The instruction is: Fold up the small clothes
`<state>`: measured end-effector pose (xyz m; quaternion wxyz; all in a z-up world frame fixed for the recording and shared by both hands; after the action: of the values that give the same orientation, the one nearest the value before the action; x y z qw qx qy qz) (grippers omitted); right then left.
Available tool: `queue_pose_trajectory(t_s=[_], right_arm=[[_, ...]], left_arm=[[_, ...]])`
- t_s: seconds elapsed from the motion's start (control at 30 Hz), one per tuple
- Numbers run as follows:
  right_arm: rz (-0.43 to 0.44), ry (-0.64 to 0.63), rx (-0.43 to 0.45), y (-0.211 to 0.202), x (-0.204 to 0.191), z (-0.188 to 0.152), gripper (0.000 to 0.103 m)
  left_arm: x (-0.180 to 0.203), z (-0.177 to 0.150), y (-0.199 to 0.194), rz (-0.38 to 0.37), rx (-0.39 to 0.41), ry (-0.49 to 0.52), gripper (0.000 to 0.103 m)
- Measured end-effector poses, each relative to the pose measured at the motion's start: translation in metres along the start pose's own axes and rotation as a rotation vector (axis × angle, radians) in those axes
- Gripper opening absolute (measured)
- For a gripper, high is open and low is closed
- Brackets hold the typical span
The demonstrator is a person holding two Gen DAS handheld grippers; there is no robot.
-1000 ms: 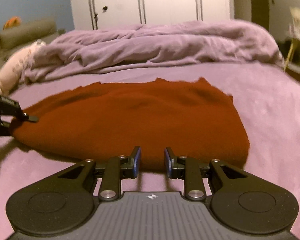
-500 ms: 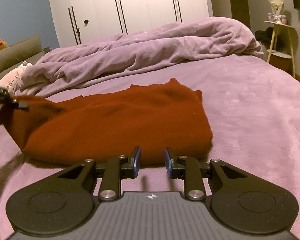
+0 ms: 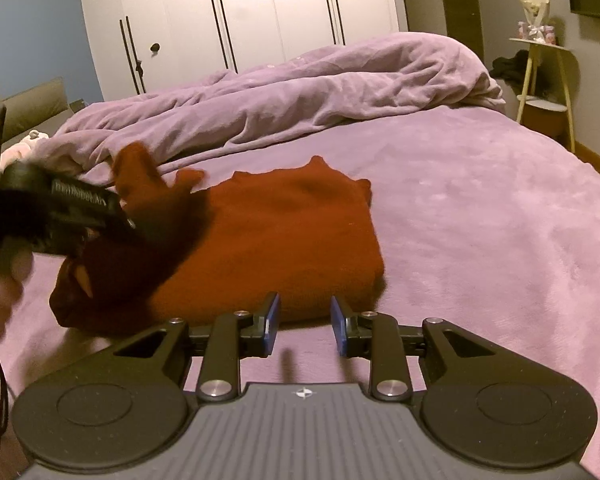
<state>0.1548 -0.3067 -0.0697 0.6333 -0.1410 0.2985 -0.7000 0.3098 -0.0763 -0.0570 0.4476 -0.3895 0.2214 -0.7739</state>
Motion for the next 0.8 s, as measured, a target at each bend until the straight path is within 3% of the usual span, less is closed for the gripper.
queue_pose_trajectory(t_s=[0.07, 0.13, 0.23, 0.33, 0.47, 0.67, 0.73, 0.8], right_arm=[[-0.002, -0.001, -0.002, 0.0, 0.003, 0.001, 0.027], [-0.005, 0.002, -0.007, 0.0, 0.005, 0.001, 0.027], [0.004, 0.011, -0.011, 0.001, 0.005, 0.004, 0.031], [0.048, 0.036, -0.017, 0.005, 0.0, 0.012, 0.037], [0.176, 0.092, -0.036, 0.02, -0.012, 0.036, 0.047], [0.32, 0.185, -0.174, 0.073, -0.027, 0.062, 0.051], [0.398, 0.246, -0.251, 0.099, -0.028, 0.066, 0.053], [0.411, 0.31, -0.299, 0.12, -0.027, 0.068, 0.053]], left_arm=[[0.001, -0.003, -0.015, -0.02, 0.019, 0.011, 0.066], [0.001, -0.007, -0.037, -0.016, 0.052, 0.036, 0.084], [-0.012, -0.02, -0.072, 0.059, 0.119, 0.071, 0.096], [-0.025, -0.031, -0.083, 0.176, 0.134, 0.109, 0.096], [-0.044, -0.049, -0.075, 0.267, 0.08, 0.121, 0.096], [-0.072, -0.048, -0.051, 0.256, 0.076, -0.02, 0.095], [-0.074, -0.048, -0.046, 0.266, 0.09, -0.026, 0.097], [-0.075, -0.05, -0.048, 0.269, 0.099, -0.023, 0.097]])
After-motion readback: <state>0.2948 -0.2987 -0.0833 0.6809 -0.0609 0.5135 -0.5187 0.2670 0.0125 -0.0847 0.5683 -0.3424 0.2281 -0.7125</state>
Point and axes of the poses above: each gripper's, at about its wrist camera, not at the fingertips, and y roughly the way its jaws point, x to its right, z to its top, the point moved 1 cm from there along y, roughly the way its jaws point
